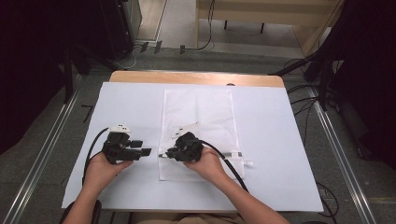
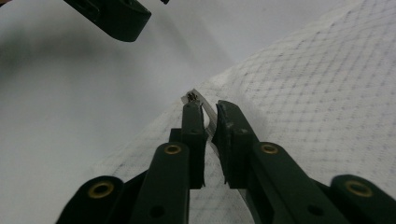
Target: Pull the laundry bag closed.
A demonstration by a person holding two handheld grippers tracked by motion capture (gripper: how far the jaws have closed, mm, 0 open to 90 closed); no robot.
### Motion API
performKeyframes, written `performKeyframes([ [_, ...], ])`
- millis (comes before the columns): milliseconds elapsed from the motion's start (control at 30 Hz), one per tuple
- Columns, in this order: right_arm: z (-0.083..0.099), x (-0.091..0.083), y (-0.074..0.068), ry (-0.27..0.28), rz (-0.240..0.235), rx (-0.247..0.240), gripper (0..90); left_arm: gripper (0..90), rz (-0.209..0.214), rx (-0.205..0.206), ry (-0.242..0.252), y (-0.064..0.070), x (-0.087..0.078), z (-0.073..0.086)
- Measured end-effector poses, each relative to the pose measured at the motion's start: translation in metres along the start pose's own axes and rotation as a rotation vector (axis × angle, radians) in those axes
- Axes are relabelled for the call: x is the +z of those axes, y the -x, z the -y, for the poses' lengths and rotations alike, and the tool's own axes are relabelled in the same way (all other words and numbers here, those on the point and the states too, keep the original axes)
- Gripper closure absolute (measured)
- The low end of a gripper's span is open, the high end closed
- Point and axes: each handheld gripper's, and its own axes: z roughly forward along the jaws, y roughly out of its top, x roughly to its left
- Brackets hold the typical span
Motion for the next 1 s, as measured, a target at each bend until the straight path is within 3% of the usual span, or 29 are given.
performKeyframes([
  [200,0.000,0.008,0.000,-0.026,-0.002,-0.001,82.1,43.8,-0.003,0.000,0.002,0.000,0.000,0.000],
  [500,-0.003,0.016,0.000,-0.023,-0.003,0.011,80.3,43.8,-0.002,0.004,-0.002,-0.001,0.000,0.000],
  [667,-0.005,0.020,-0.002,-0.030,0.006,-0.004,83.0,43.7,-0.006,0.002,0.000,-0.001,0.000,0.000],
  [800,-0.007,0.017,-0.006,-0.021,0.005,-0.044,86.4,43.7,-0.005,-0.002,0.002,-0.001,0.000,0.000],
  [1000,-0.007,0.020,-0.009,-0.035,0.005,-0.059,85.3,43.7,-0.004,0.005,0.000,0.000,0.001,0.000],
])
